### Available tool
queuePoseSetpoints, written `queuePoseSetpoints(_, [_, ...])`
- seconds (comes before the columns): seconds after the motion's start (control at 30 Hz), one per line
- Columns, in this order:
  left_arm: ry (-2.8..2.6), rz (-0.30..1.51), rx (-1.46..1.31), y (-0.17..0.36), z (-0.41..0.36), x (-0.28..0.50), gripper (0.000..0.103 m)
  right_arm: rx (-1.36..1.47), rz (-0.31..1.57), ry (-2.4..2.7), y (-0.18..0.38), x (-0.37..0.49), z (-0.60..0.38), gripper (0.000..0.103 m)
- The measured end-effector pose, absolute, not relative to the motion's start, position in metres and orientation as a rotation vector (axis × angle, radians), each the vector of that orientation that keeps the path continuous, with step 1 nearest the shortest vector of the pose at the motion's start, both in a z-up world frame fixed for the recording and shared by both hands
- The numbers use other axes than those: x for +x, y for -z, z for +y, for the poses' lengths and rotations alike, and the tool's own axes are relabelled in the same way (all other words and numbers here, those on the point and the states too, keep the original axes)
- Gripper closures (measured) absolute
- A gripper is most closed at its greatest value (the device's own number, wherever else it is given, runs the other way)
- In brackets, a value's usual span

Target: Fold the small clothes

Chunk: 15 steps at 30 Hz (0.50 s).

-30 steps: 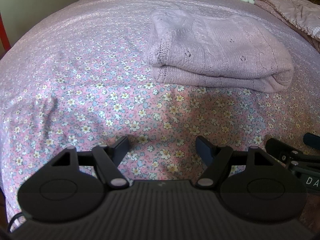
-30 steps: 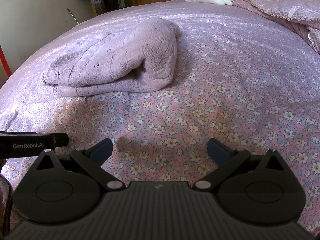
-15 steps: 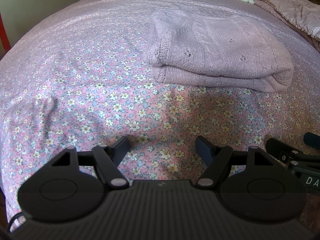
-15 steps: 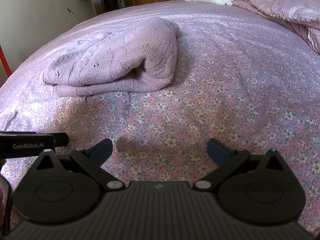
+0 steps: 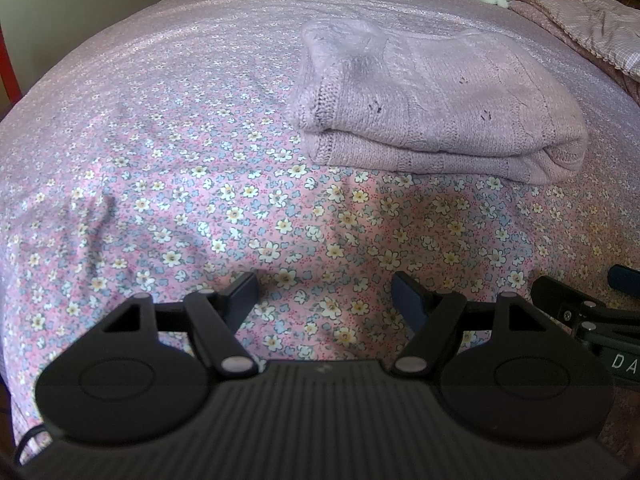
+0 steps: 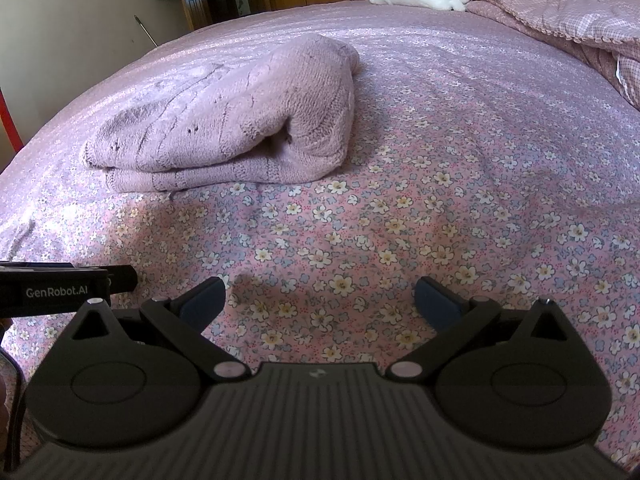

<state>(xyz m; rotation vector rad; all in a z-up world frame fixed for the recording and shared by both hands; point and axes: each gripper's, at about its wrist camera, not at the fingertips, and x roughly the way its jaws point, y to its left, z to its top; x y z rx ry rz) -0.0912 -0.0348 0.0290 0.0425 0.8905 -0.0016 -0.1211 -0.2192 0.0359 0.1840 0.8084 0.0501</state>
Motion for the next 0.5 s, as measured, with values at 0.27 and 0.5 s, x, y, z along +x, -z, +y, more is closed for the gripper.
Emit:
queuePoseSetpoints(0.27, [0.001, 0.890, 0.046, -0.0291, -0.0356, -0.0909, 0.028, 0.178, 0.809, -0.049, -0.0353, -0.1209, -0.2189, 0.000])
queuePoseSetpoints(0.5, [-0.002, 0.889, 0.045, -0.0286, -0.0346, -0.0898, 0.025, 0.173, 0.810, -0.047, -0.0354, -0.1206, -0.2185, 0.000])
